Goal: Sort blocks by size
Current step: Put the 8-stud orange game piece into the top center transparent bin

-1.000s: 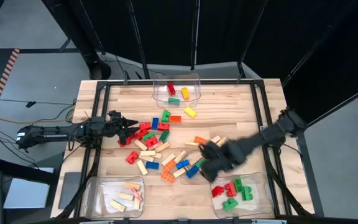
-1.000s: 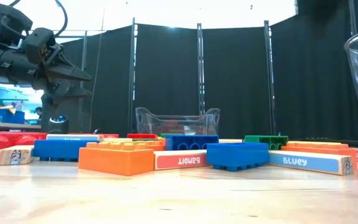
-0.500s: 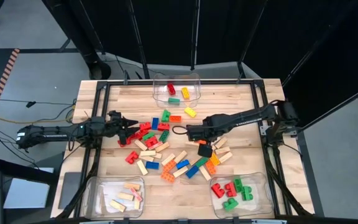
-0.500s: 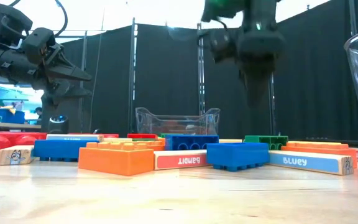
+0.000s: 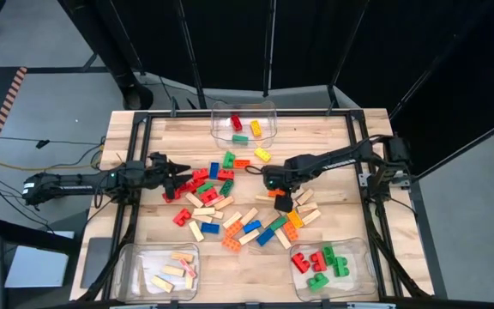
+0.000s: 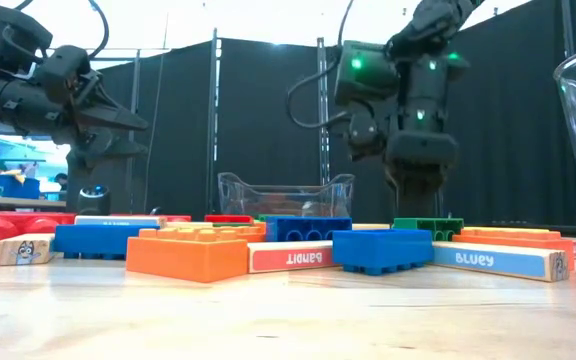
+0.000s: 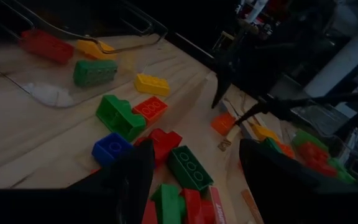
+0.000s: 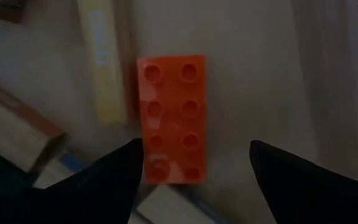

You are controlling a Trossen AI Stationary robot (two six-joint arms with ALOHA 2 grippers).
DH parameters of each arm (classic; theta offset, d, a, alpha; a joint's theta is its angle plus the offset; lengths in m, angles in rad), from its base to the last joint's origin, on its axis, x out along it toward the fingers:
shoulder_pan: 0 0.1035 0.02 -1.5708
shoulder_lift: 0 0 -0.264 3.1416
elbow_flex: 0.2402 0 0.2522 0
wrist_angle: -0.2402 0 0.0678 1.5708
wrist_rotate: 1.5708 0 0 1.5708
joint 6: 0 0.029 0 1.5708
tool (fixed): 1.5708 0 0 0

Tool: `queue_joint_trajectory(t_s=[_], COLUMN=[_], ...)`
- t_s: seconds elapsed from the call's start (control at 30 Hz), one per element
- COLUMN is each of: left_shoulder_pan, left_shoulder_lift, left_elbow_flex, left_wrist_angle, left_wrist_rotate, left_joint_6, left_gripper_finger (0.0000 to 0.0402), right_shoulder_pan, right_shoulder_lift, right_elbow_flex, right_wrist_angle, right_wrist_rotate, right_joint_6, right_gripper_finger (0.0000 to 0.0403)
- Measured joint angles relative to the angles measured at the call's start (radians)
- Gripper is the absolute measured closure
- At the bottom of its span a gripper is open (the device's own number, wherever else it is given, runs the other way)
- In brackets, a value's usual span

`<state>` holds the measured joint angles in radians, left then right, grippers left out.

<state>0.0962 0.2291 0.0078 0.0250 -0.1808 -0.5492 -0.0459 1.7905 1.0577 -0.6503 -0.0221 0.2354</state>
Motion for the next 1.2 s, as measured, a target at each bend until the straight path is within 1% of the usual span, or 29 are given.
queue_joint_trajectory(t_s=[0.07, 0.13, 0.23, 0.3, 0.4, 0.43, 0.47, 0.63, 0.7, 0.8, 0.97, 1.13, 1.2], left_shoulder_pan=[0.0, 0.0, 0.0, 0.0, 0.0, 0.0, 0.0, 0.0, 0.0, 0.0, 0.0, 0.0, 0.0], left_shoulder_lift=[0.0, 0.0, 0.0, 0.0, 0.0, 0.0, 0.0, 0.0, 0.0, 0.0, 0.0, 0.0, 0.0], left_elbow_flex=[0.0, 0.0, 0.0, 0.0, 0.0, 0.0, 0.0, 0.0, 0.0, 0.0, 0.0, 0.0, 0.0], left_wrist_angle=[0.0, 0.0, 0.0, 0.0, 0.0, 0.0, 0.0, 0.0, 0.0, -0.001, -0.001, 0.0, -0.001], left_wrist_rotate=[-0.008, -0.009, -0.012, -0.013, -0.017, -0.017, -0.019, -0.021, -0.021, -0.021, -0.021, -0.021, -0.021], left_joint_6=[0.018, 0.026, 0.027, 0.027, 0.027, 0.028, 0.028, 0.028, 0.029, 0.029, 0.028, 0.028, 0.028], left_gripper_finger=[0.0156, 0.0156, 0.0156, 0.0156, 0.0156, 0.0156, 0.0156, 0.0156, 0.0156, 0.0156, 0.0156, 0.0156, 0.0156], right_shoulder_pan=[-0.006, -0.008, -0.008, -0.007, -0.008, -0.009, -0.009, -0.009, -0.008, -0.01, -0.061, -0.163, -0.211], right_shoulder_lift=[0.0, 0.0, 0.001, 0.001, 0.002, 0.002, 0.002, 0.009, 0.012, 0.004, 0.003, 0.005, 0.006], right_elbow_flex=[-0.028, -0.045, -0.054, -0.057, -0.057, -0.058, -0.058, -0.028, -0.001, 0.066, 0.237, 0.372, 0.402], right_wrist_angle=[0.041, 0.068, 0.078, 0.08, 0.081, 0.084, 0.089, 0.086, 0.101, 0.076, 0.044, 0.084, 0.127], right_wrist_rotate=[-0.023, -0.023, 0.001, 0.026, 0.03, 0.023, 0.02, -0.001, -0.016, -0.001, 0.078, 0.258, 0.284], right_joint_6=[0.005, 0.006, 0.014, 0.035, 0.051, 0.053, 0.054, 0.08, 0.096, 0.107, 0.071, 0.082, 0.083], right_gripper_finger=[0.0098, 0.0102, 0.0125, 0.0163, 0.0248, 0.0255, 0.0249, 0.0248, 0.0248, 0.0248, 0.0248, 0.0248, 0.0248])
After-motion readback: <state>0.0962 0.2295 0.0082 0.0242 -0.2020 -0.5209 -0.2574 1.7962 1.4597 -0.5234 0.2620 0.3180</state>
